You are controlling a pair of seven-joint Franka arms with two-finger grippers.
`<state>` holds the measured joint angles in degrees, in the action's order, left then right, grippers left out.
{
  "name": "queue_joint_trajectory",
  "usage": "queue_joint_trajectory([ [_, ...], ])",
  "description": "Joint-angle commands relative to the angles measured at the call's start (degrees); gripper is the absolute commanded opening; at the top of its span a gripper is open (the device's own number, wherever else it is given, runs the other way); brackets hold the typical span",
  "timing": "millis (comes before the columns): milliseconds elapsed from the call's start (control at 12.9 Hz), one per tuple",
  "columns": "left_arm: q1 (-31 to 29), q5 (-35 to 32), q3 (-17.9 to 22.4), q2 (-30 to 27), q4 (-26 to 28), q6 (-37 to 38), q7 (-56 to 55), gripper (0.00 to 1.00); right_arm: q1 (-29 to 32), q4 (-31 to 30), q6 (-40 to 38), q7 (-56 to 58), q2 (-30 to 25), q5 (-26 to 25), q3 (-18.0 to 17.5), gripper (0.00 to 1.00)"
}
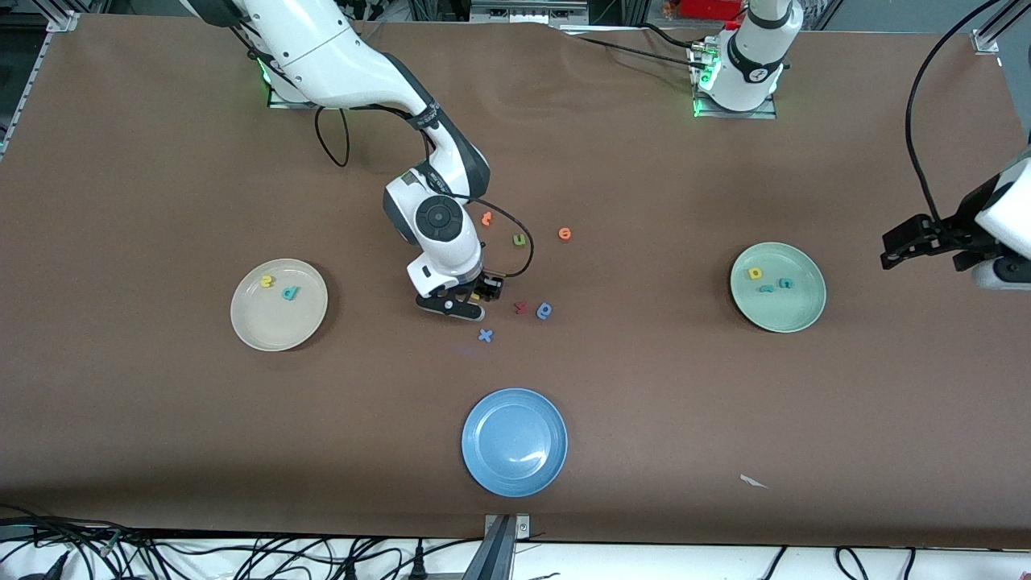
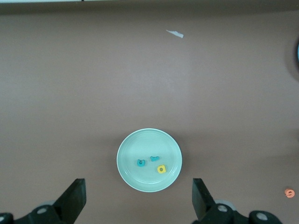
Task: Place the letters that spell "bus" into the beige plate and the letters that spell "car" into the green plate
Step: 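Grasp the yellow u and carry it to the beige plate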
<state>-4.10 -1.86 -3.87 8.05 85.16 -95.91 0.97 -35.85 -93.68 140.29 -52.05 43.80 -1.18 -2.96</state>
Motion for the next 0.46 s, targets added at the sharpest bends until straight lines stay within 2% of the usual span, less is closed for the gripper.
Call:
queue_joint_trajectory([
  [0,0.4,1.6,0.6,-2.4,0.5,3.0,1.7,1.0,-0.7,-0.7,0.9,-1.2,-0.3,-0.7,0.5,0.54],
  [77,0.5,2.0,0.7,-2.1,0.4,2.8,1.7,1.0,-0.7,-0.7,0.9,-1.2,-0.2,-0.7,0.5,0.51],
  [387,1.5,1.6,0.5,2.7,0.5,0.7,1.8,1.0,-0.7,-0.8,0.9,-1.2,-0.2,-1.6,0.5,0.27],
])
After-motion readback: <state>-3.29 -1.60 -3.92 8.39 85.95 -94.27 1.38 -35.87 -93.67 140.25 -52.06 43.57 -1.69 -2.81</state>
